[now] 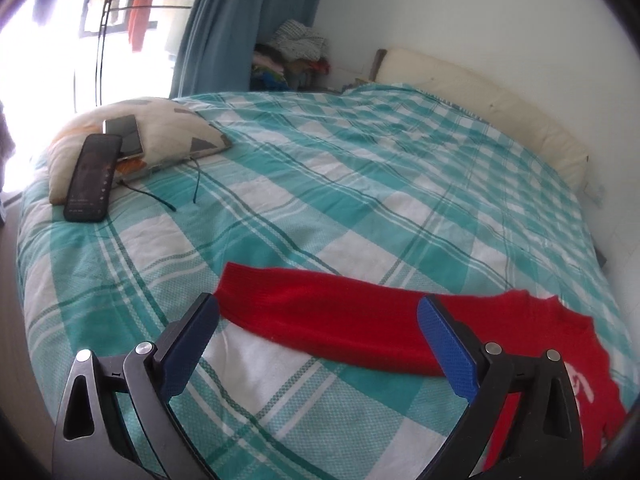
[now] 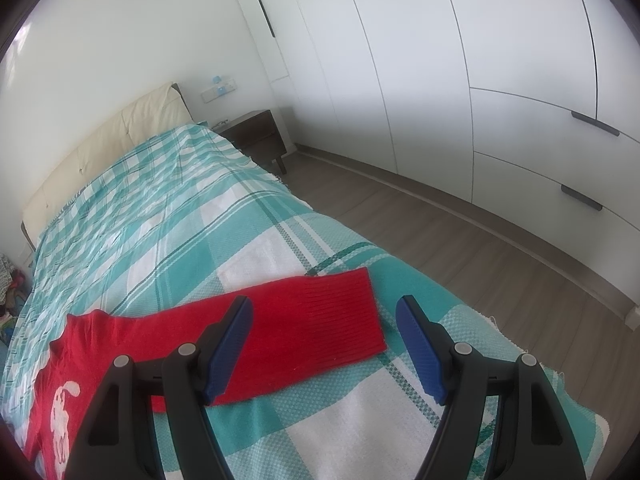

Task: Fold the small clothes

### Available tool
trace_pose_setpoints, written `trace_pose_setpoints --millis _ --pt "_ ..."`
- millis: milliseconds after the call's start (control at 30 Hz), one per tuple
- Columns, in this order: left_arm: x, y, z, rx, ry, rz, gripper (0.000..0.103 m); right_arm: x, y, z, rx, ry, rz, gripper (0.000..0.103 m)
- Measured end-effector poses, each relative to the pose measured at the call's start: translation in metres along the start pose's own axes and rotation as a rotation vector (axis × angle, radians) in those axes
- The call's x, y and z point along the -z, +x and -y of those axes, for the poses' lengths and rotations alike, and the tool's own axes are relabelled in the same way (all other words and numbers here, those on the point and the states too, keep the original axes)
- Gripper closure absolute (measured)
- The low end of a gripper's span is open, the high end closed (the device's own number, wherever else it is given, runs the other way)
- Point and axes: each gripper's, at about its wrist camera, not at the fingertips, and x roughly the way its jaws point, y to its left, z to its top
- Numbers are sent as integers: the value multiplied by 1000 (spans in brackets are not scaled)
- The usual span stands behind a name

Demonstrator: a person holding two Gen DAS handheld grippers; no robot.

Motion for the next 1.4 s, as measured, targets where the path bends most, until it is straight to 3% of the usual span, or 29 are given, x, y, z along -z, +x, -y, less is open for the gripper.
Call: trace_pose_setpoints --millis 133,300,467,567,833,1133,1233,1333,1400 --pt "10 9 5 -22 24 -13 3 1 -3 6 -30 14 6 30" --pt "6 12 -14 -22 -68 -15 3 1 -6 31 -197 165 -20 30" --pt "8 17 -28 2 -156 -66 3 13 7 46 -375 296 -129 30" --pt "9 17 -26 -2 -155 -70 3 22 20 57 -451 421 -176 30" --pt "9 19 -20 -1 -126 -73 3 28 48 73 -393 534 -224 35" --pt "10 21 -19 -11 -118 -79 3 16 79 65 -419 499 -232 38" --pt "10 22 -19 -8 -118 -81 3 13 83 61 -397 460 -235 47" --pt "12 23 -19 -13 -113 -86 3 12 89 62 -360 447 -237 67" --pt "12 24 -19 -20 -109 -87 3 13 94 61 -300 410 -255 99"
